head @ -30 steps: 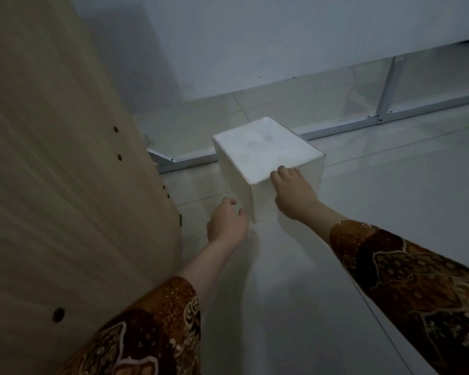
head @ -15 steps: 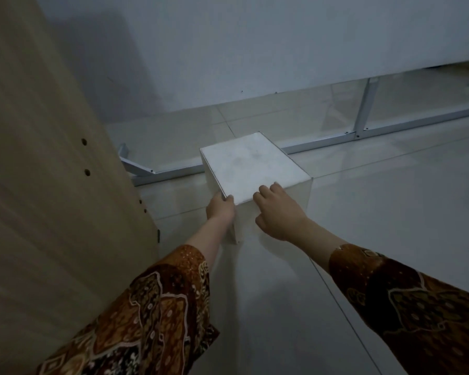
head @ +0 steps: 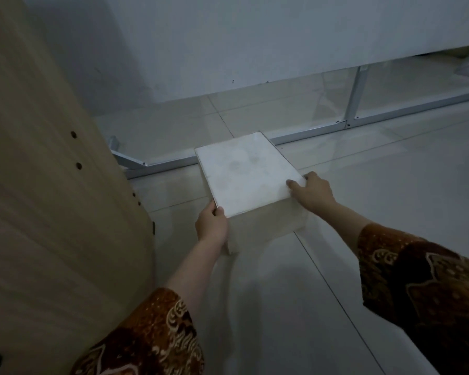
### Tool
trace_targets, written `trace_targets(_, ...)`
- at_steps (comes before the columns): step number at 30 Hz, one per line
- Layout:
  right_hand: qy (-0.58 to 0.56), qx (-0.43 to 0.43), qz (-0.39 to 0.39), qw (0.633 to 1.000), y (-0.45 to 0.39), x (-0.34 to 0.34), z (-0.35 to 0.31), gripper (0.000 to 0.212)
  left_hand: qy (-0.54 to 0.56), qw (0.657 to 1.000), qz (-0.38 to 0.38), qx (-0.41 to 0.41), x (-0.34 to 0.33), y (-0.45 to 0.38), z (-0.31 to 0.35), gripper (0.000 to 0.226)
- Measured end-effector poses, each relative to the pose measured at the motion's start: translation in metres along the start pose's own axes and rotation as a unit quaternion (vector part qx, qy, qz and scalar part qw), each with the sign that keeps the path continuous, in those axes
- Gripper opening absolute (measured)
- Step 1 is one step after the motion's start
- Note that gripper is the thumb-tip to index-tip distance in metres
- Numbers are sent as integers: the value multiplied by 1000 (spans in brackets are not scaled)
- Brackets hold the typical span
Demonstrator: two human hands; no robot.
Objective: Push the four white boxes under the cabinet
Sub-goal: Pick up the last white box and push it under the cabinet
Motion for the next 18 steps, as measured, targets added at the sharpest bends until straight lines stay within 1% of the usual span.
trace_targets(2,49,2,71,996,20,4,9,59,-15,1000,15,-5,12,22,-3,37)
trace_targets(3,90,5,88,992,29,8,15,63,-28,999,24,-4,20,34,-6,37)
trace_targets(4,124,0,81,989,36,14,23,70,-42,999,30,-3,28,45,-10,37)
trace_targets(5,144,-15,50,988,42,19,31,77,-52,998,33,-5,36,56,-15,36)
trace_targets(6,155,-37,1,987,48,22,37,84,-58,998,32,-9,44,69,-19,32)
trace_targets(8,184,-68,-78,978,60,26,43,89,-60,998,33,-12,56,88,-27,21)
trace_targets(9,192,-62,-89,975,63,24,44,91,-64,997,38,-6,59,91,-30,20)
trace_targets(10,189,-47,-82,978,64,22,45,93,-70,997,44,6,60,90,-31,24)
trace_targets(11,167,-41,-70,983,64,19,46,95,-77,996,45,26,58,85,-31,29)
trace_targets(12,115,-53,-69,990,65,16,45,93,-81,995,42,48,54,78,-28,31)
trace_targets(14,-43,-94,-86,991,66,13,45,89,-53,994,16,98,42,60,-25,29)
trace_targets(15,-120,-113,-102,981,69,12,46,87,-24,993,-5,116,35,51,-25,31)
trace_targets(16,-177,-125,-121,969,71,12,47,88,6,991,-35,128,30,45,-25,36)
trace_targets(18,-225,-131,-153,953,74,11,48,91,60,978,-129,152,24,42,-26,43)
Point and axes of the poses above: each hand's wrist, its own y-axis away from the middle knuckle, its own x-axis out of the back of the hand, z = x × y, the point moved 2 cm from there along -y, towards the middle knuckle, and after that the axes turned 7 degrees about z, right-handed, at the moved point
